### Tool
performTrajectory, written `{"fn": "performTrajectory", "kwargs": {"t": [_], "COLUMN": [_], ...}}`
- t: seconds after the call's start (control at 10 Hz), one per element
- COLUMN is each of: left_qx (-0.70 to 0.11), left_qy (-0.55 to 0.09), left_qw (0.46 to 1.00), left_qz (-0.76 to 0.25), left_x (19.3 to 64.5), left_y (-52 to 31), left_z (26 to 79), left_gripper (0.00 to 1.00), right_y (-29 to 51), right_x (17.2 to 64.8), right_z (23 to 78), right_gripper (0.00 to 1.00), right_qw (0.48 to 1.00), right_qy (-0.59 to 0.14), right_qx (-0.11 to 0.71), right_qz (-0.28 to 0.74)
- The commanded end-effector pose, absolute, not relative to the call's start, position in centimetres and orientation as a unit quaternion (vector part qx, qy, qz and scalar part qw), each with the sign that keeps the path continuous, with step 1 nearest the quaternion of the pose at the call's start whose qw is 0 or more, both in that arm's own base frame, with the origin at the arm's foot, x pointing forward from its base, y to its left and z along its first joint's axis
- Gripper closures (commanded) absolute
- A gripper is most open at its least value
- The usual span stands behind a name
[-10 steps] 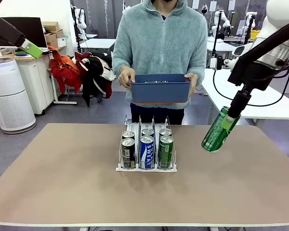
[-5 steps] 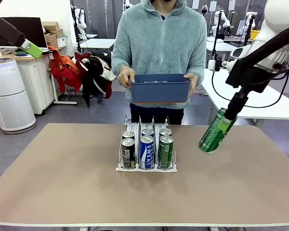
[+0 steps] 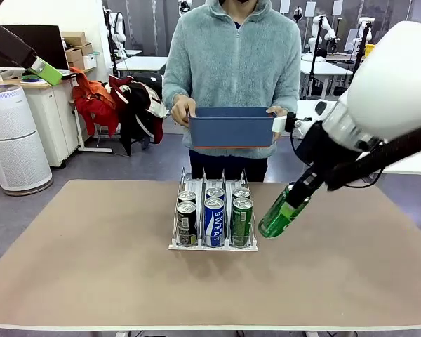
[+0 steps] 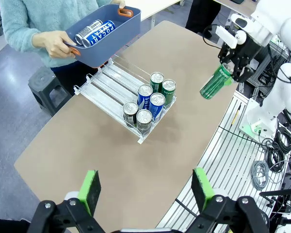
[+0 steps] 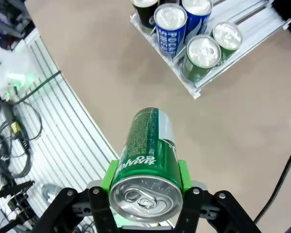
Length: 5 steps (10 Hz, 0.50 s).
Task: Fill the beverage cans into the dispenser.
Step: Place the picked Sprite in the line of the Automatic Can Dispenser with the same cans.
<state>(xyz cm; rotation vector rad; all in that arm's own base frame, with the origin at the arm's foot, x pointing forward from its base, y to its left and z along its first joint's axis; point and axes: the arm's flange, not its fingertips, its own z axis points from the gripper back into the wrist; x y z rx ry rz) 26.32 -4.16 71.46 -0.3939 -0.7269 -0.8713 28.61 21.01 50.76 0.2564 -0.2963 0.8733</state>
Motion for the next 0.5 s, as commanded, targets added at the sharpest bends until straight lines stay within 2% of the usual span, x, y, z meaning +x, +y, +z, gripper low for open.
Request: {"fn": "performTrajectory", "kwargs": {"t": [0.0,0.4], "left_qx": [-0.187,-0.187], "left_qy": [-0.341,-0.341], "left_qw": [0.826,0.826], "left_qz": [-0.408,-0.408], "left_x": [26.4,26.4], "left_y": [-4.1,-4.1], "left_z": [71.4,71.4], "left_gripper": [0.00,0.00], "right_y": [22.5,25.0], "right_x": [28.7,30.6], "right_z": [49.5,46.9], "right_gripper": [0.42,0.42], "right_qw": [0.890,0.895], "right_qy": [-0.164,-0.176], "right_qx": [0.113,0.098], "right_qz": [0.411,0.399]}}
